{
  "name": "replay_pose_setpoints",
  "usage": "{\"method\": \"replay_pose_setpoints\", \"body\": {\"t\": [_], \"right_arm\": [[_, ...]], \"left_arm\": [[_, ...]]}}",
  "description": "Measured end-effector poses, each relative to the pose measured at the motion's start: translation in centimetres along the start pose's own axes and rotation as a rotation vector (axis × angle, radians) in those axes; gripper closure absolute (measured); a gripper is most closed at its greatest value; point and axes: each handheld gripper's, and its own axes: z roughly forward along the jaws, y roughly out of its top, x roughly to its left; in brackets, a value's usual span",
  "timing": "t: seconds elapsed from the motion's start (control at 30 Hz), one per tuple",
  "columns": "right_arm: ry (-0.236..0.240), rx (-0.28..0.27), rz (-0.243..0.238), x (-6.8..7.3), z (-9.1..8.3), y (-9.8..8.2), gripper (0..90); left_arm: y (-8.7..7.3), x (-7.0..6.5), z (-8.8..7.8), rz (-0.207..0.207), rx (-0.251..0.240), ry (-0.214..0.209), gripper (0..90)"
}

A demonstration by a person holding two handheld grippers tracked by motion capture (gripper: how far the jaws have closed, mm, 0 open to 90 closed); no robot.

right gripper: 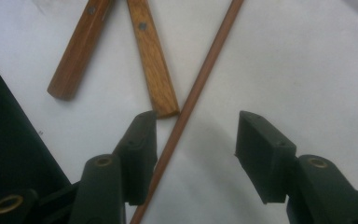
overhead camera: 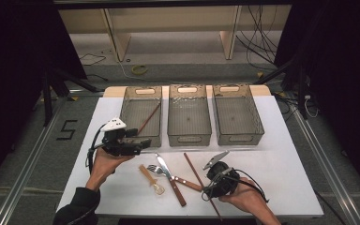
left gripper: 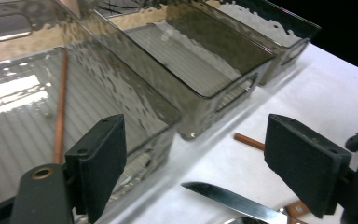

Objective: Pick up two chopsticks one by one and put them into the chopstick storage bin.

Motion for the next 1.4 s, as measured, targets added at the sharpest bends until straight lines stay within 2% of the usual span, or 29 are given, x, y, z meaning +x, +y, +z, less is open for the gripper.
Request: {"method": "replay_pose_setpoints", "body": {"t": [0.13, 0.27, 0.5, 0.7, 0.87, 0.93, 1.0, 1.03, 1.17, 1.4], "right_arm": [[0.006, 0.041, -0.012, 0.2, 0.3, 0.2, 51.9], [-0.012, 0.08, -0.027, 0.6, 0.8, 0.4, 54.2], [-0.02, 0.111, -0.043, 0.7, 1.4, 0.6, 58.8], [-0.026, 0.139, -0.06, 0.8, 1.8, 0.9, 62.6], [-0.039, 0.162, -0.086, 0.6, 1.9, 1.2, 68.5], [-0.04, 0.169, -0.081, 0.5, 1.9, 1.3, 72.1], [-0.039, 0.179, -0.104, 0.2, 1.9, 1.4, 75.4], [-0.035, 0.179, -0.086, 0.2, 1.9, 1.4, 77.1], [-0.035, 0.186, -0.09, -0.2, 2.0, 1.6, 83.5], [-0.022, 0.198, -0.096, -0.5, 2.0, 1.8, 85.1]], "left_arm": [[-0.8, -0.7, -0.4, 0.015, -0.01, -0.004, 19.9], [-1.6, -1.1, -0.7, 0.015, -0.021, -0.002, 19.5], [-3.0, -1.9, -1.0, 0.029, -0.013, -0.01, 19.4], [-3.8, -2.0, -1.4, 0.018, -0.007, -0.005, 19.4], [-4.3, -2.2, -1.2, 0.023, 0.008, -0.012, 19.6], [-4.4, -2.3, -1.0, 0.025, 0.016, -0.015, 19.6], [-4.5, -2.4, -0.9, 0.032, 0.021, -0.017, 19.6], [-4.5, -2.5, -0.9, 0.033, 0.02, -0.016, 19.6], [-4.4, -2.6, -1.0, 0.043, 0.02, -0.018, 19.7], [-4.5, -2.6, -0.9, 0.047, 0.026, -0.022, 19.8]]}}
